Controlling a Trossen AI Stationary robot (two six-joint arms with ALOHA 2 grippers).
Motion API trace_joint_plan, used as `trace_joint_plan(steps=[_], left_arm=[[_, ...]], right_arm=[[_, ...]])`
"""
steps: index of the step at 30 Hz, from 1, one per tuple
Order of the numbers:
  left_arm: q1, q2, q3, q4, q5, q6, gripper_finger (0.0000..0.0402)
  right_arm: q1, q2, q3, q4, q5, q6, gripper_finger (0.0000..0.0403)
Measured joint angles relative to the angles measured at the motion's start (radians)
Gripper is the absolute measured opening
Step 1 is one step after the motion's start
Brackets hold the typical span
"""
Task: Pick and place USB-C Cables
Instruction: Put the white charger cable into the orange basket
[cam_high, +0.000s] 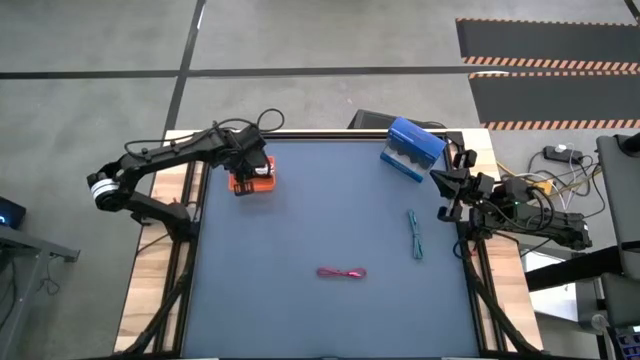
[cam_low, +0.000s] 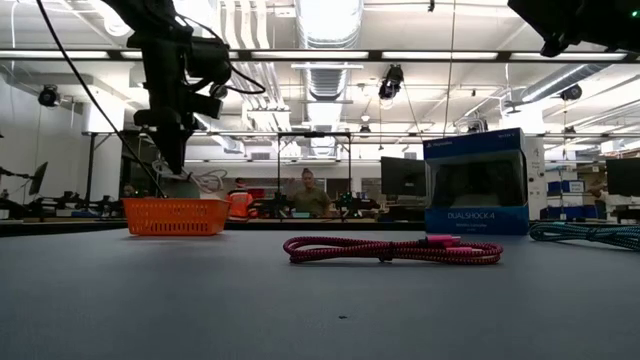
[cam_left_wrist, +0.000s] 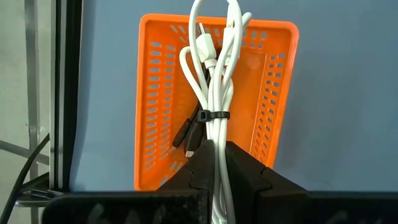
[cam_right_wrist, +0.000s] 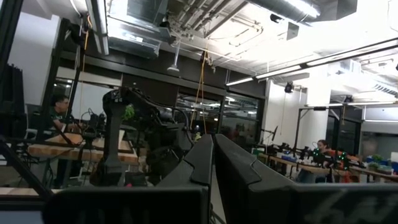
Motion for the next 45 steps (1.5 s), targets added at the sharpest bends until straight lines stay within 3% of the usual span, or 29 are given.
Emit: trace_joint_plan(steps=[12, 31, 45], left_arm=[[0.0, 0.0, -0.023, 0.02, -0.004, 0.028, 0.001], [0.001, -0.003, -0.066, 0.046, -0.096, 0.085, 0.001], [0.001, -0.003, -0.159, 0.128, -0.101, 0.081, 0.001]], right_arm=[[0.0, 0.0, 0.0, -0.004, 0.0, -0.003, 0.0009], [0.0, 0.0, 0.0, -0.014, 0.0, -0.007, 0.0009], [0.0, 0.0, 0.0, -0.013, 0.0, 0.0, 0.0009]])
